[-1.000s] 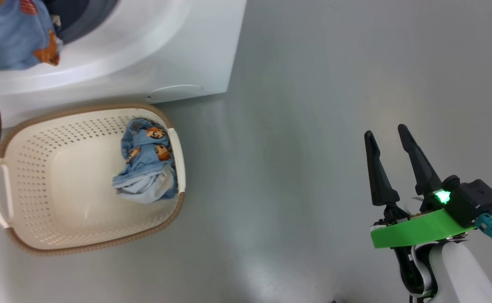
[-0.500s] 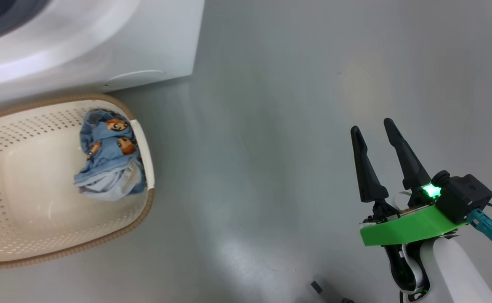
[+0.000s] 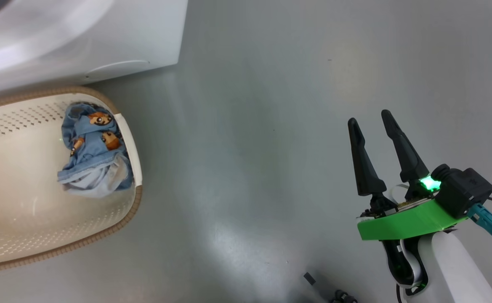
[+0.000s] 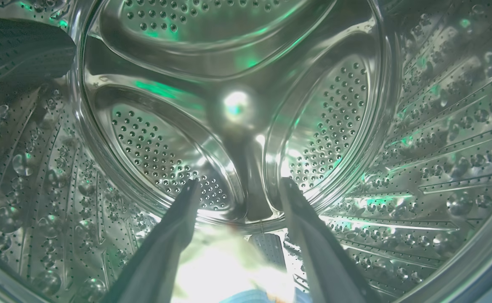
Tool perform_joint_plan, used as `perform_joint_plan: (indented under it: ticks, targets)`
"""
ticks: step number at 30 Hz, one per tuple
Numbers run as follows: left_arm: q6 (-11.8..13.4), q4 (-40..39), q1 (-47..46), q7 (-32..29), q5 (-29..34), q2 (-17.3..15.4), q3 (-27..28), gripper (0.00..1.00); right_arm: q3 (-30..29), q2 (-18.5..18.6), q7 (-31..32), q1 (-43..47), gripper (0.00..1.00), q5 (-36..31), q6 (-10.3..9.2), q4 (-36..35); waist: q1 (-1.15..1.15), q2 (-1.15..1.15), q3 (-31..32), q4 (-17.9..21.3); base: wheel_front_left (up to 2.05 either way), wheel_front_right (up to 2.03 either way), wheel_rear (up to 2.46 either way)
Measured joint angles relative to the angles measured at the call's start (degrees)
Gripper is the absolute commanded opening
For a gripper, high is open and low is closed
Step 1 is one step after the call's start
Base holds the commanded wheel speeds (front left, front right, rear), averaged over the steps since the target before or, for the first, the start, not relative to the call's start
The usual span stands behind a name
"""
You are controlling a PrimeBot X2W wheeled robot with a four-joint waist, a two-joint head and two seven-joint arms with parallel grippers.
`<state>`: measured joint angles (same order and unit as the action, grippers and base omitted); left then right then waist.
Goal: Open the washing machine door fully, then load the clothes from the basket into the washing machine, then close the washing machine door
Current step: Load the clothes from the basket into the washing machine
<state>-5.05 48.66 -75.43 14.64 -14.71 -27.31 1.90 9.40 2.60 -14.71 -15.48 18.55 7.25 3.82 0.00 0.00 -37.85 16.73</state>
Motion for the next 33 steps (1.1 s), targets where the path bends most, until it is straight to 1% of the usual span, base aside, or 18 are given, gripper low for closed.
perform_joint_plan:
  ticks: [9, 16, 21, 23, 27, 33]
  targets:
    - [-1.0, -1.0, 2.1, 0.0, 1.6, 2.1, 1.3, 1.00, 0.0, 0.0, 0.0, -0.6, 1.00, 0.1, -0.01, 0.1, 0.00, 0.00, 1.1, -0.9, 0.00, 0.00, 0.00]
    - [-1.5, -2.7, 5.8, 0.0, 2.3, 4.2, 3.1, 1.00, -0.6, 0.0, 0.0, -0.6, 1.00, -0.4, 0.00, 0.4, 0.00, 0.00, 2.4, -1.5, 0.00, 0.00, 0.00]
    - [-1.6, -6.0, 11.5, 0.0, 2.4, 6.4, 5.0, 1.00, -1.5, 0.0, 0.0, -0.6, 1.00, -1.2, 0.00, 0.6, 0.00, 0.00, 3.8, -2.2, 0.00, 0.00, 0.00]
    - [-2.0, -7.5, 14.2, 0.0, 2.3, 7.5, 6.0, 1.00, -1.9, 0.0, 0.0, -0.7, 1.00, -1.7, 0.00, 0.7, 0.00, 0.00, 4.6, -2.6, 0.00, 0.00, 0.00]
    - [-2.1, -11.0, 20.4, 0.0, 2.9, 9.0, 6.7, 1.00, -2.3, 0.1, 0.0, -0.7, 1.00, -2.1, 0.00, 1.2, 0.00, 0.00, 6.3, -3.4, 0.00, 0.00, 0.00]
    - [-2.5, -15.8, 29.1, 0.0, 3.0, 12.0, 8.2, 1.00, -2.7, 1.5, 0.0, -0.7, 1.00, -2.1, -0.01, 1.7, -0.01, 0.00, 9.1, -5.1, 0.00, 0.00, 0.00]
